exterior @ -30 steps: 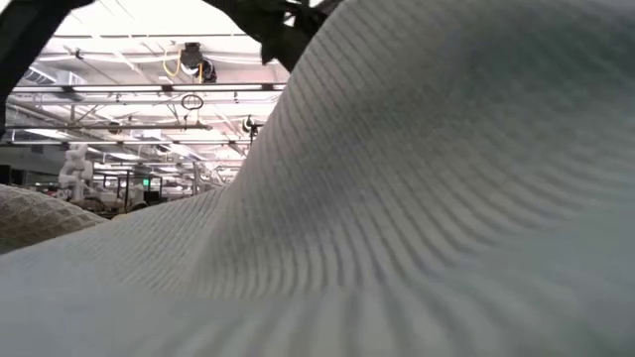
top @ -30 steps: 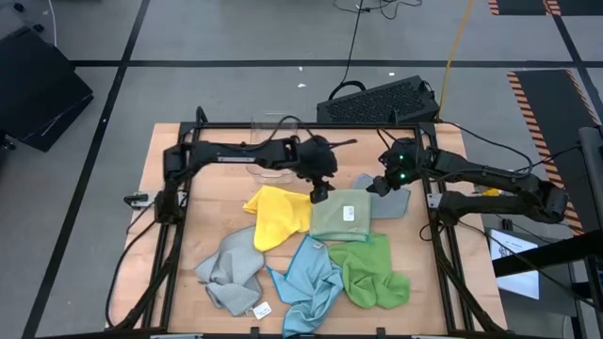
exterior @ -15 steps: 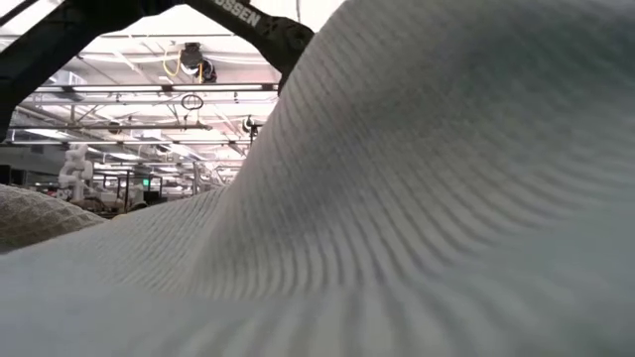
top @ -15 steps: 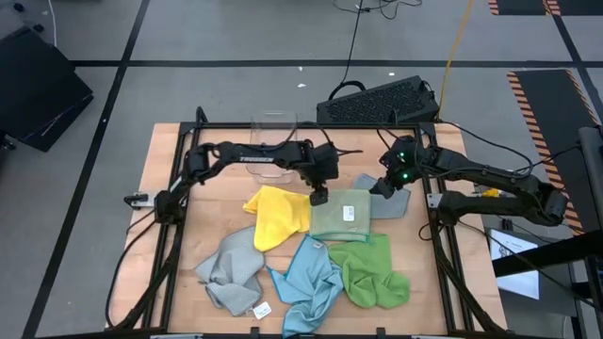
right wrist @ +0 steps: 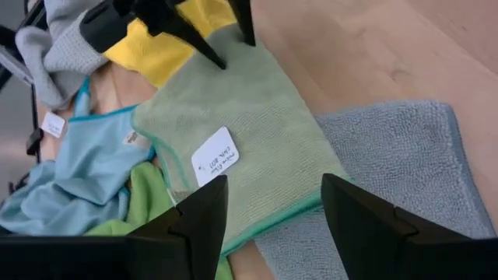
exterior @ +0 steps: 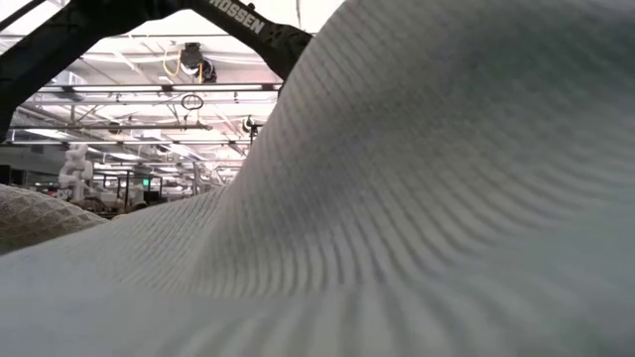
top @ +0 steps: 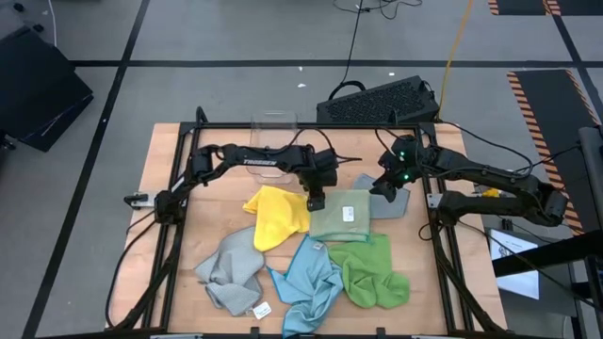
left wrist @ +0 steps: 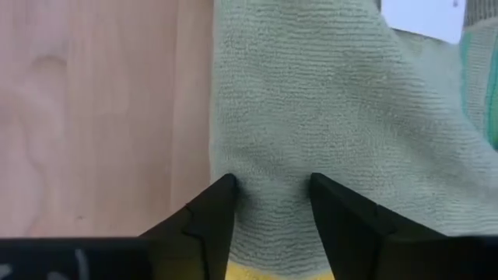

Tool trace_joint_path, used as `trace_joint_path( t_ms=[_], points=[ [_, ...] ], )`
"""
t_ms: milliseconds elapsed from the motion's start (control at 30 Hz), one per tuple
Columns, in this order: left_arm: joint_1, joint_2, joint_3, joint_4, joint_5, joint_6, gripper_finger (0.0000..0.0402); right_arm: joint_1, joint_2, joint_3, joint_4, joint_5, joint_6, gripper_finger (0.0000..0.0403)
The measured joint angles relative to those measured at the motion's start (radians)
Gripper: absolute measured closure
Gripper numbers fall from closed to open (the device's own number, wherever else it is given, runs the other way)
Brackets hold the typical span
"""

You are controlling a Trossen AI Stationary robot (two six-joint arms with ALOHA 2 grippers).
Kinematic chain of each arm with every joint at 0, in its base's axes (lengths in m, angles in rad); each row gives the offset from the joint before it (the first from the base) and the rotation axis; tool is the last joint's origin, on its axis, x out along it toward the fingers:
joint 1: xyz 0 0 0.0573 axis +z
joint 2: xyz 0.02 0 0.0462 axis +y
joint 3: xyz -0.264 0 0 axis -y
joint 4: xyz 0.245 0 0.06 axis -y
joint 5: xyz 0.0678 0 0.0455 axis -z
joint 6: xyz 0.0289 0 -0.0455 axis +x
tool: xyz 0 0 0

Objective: Fold microfiber towels
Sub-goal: Fold the light green microfiber cloth

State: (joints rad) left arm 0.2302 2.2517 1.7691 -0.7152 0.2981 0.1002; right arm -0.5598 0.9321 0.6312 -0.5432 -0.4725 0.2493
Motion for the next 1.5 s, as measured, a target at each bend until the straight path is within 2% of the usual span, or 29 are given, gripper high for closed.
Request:
trace_joint_path(
  t_ms=[167,300,400,633,733,800,867,1000,1133,1233,1500],
  points=[
    [-0.008,0.0,0.0,-0.016,-0.018,-0.001,0.0262,0.0,0.0,0.0,-0.014,-0.001,-0.003,0.0202],
    [-0.024,0.0,0.0,-0.028,-0.021,-0.017,0.0332,0.0,0.0,0.0,-0.011,-0.001,-0.001,0.0202],
    [-0.048,0.0,0.0,-0.022,-0.081,-0.031,0.0388,0.0,0.0,0.0,0.001,0.004,0.05,0.0202],
    [-0.107,-0.067,0.002,-0.023,-0.245,-0.075,0.0396,0.05,0.0,0.0,0.055,-0.056,0.231,0.0202],
    [-0.129,-0.096,0.003,-0.016,-0.303,-0.127,0.0391,0.099,0.0,0.01,0.126,-0.035,0.213,0.0197],
    [-0.142,-0.106,0.002,-0.019,-0.333,-0.156,0.039,0.125,0.009,0.012,0.192,0.019,0.192,0.0189],
    [-0.151,-0.116,0.002,-0.016,-0.342,-0.164,0.0394,0.137,0.042,0.012,0.251,0.055,0.17,0.0177],
    [-0.167,-0.115,0.002,-0.014,-0.335,-0.159,0.0393,0.137,0.169,0.013,0.403,0.048,0.101,0.0146],
    [-0.176,-0.115,0.002,-0.006,-0.336,-0.155,0.039,0.137,0.316,0.012,0.552,-0.061,0.02,0.0126],
    [-0.175,-0.125,0.002,-0.008,-0.336,-0.172,0.0397,0.137,0.388,0.012,0.613,-0.13,-0.038,0.0127],
    [-0.175,-0.171,0.002,0.034,-0.343,-0.162,0.0395,0.144,0.449,0.011,0.65,-0.161,-0.159,0.016]
  ],
)
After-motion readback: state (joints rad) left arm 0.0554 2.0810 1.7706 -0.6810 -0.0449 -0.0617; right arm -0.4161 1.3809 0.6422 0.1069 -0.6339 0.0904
